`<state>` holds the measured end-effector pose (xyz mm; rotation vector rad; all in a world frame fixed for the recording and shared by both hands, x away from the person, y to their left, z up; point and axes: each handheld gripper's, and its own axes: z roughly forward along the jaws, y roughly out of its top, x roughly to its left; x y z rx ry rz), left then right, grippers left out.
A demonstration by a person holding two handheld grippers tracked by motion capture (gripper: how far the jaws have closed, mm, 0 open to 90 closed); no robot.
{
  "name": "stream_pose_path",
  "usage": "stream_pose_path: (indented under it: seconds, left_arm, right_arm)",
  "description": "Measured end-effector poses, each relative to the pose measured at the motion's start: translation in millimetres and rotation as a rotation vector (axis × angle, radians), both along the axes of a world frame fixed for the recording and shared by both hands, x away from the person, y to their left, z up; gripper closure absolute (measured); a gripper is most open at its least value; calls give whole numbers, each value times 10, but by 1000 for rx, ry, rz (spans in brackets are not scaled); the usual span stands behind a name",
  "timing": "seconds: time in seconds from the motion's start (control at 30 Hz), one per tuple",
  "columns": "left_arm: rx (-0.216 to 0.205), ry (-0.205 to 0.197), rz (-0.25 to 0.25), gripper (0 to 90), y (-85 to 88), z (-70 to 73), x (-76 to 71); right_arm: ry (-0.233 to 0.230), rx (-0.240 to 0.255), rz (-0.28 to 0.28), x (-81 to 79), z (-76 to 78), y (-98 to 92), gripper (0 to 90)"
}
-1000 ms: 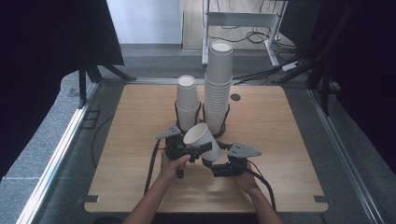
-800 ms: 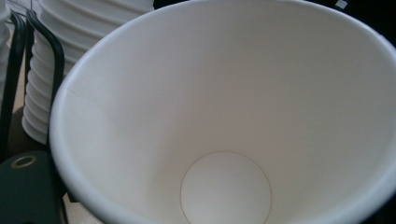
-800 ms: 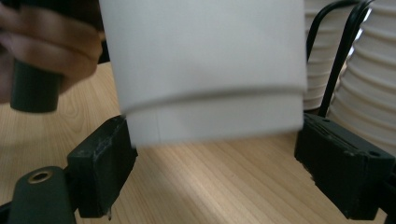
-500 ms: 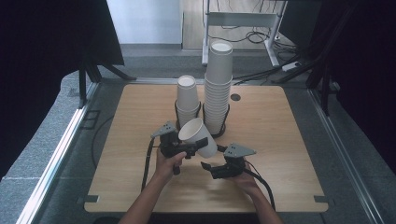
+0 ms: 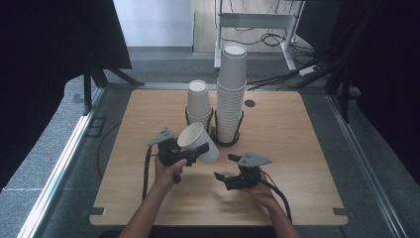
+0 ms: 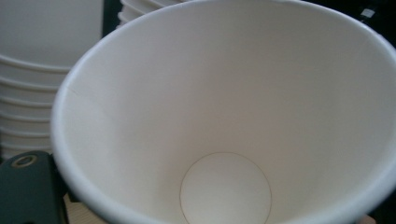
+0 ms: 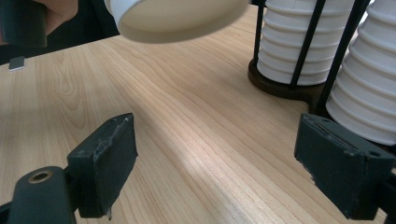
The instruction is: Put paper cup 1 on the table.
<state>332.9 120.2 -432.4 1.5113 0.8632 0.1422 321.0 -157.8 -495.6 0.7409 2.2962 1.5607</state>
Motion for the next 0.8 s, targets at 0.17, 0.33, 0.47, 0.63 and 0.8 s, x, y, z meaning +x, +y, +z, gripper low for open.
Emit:
stream_pose_path:
  seconds: [0.17, 0.33, 0.47, 0.63, 0.8]
  left_arm:
    - [22, -6, 35, 119, 137, -13, -14]
    - [50, -8, 75, 120, 288, -67, -43]
    - [69, -5, 101, 120, 364, -105, -62]
    - [116, -14, 145, 119, 455, -135, -88]
    - [117, -11, 181, 120, 538, -151, -94]
  right_arm:
    - [0, 0, -7, 3, -3, 0, 131]
    - [4, -4, -9, 4, -11, 2, 131]
    - [3, -6, -6, 3, -12, 3, 132]
    - [5, -9, -12, 3, -14, -4, 131]
    - [3, -12, -15, 4, -12, -16, 131]
